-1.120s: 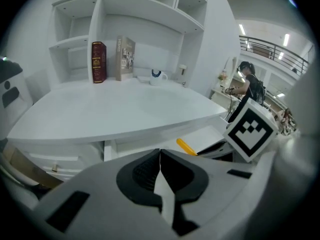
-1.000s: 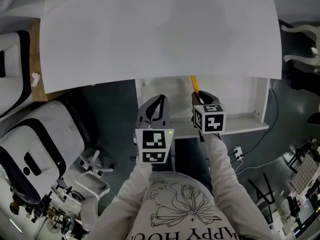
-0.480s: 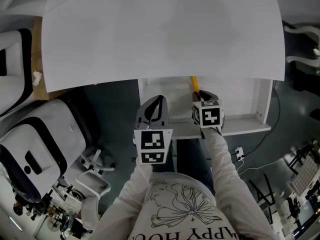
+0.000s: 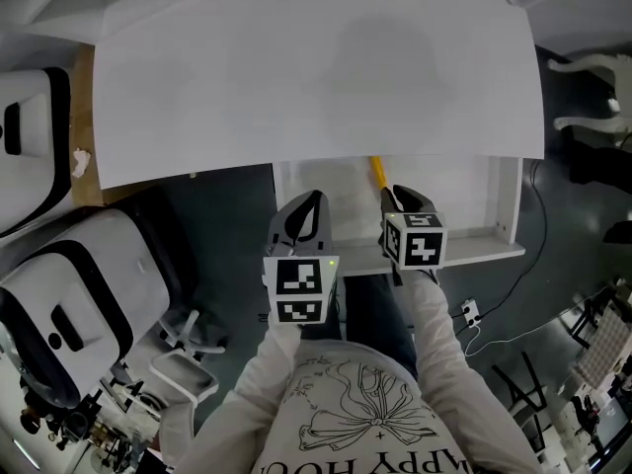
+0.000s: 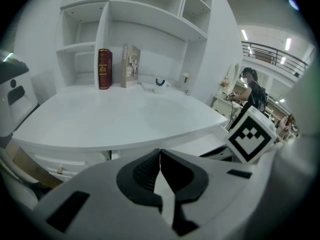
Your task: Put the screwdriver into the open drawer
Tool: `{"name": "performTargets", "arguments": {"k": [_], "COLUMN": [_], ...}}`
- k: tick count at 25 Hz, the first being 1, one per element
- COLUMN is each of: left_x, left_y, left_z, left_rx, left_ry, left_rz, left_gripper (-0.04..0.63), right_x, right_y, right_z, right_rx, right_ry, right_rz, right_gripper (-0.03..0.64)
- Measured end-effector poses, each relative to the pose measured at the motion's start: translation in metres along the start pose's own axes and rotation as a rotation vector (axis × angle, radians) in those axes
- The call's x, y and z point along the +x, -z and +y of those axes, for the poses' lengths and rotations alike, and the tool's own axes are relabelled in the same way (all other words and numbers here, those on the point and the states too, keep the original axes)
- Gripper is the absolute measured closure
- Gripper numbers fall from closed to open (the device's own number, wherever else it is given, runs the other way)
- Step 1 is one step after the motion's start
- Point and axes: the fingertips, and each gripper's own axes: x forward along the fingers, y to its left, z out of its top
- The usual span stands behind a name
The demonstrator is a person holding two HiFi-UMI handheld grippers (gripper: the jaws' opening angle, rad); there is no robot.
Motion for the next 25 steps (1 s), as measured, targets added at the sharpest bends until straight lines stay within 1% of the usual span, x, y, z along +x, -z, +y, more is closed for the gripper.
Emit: {"name": "performTargets", "arguments": {"k": [5, 7, 9, 13, 20, 25], "left_x": [-0.016, -0.026, -0.037, -0.059, -0.104, -0.136], "left_y": [-0.032, -0.045, -0.058, -0.081, -0.122, -0.154], "left_z": [-0.007, -0.011, -0.016, -0.025, -0.038, -0.04], "left_rx": [0.021, 0.027, 0.032, 0.047, 0.073, 0.087], "left_ry": [0.011, 0.014, 0.017, 0.026, 0.037, 0.026], "left_rz": [-0.068, -0.094, -0.124, -0.184, -0.308, -0.412], "left_gripper": [0.589, 0.589, 0.589, 0.589, 0.589, 0.589], "right_x": [-0.046, -0.066, -0.088, -0.133, -0.206, -0.252], "right_y": [-0.028, -0.038, -0.052, -0.079, -0.112, -0.138], "right_z": [0.004, 0.008, 0.013, 0.025, 0.049, 0.06], "right_rx": [0.059, 0.069, 0.068, 0.038, -0.005, -0.049], "right_ry": [0.022, 0.026, 0.032, 0.04, 0.054, 0.07], "right_rz": [-0.117, -0.167, -0.24, -0.38, -0.546, -0.679], "right_gripper": [0.578, 0.584, 0.595, 0.601, 0.606, 0.612]}}
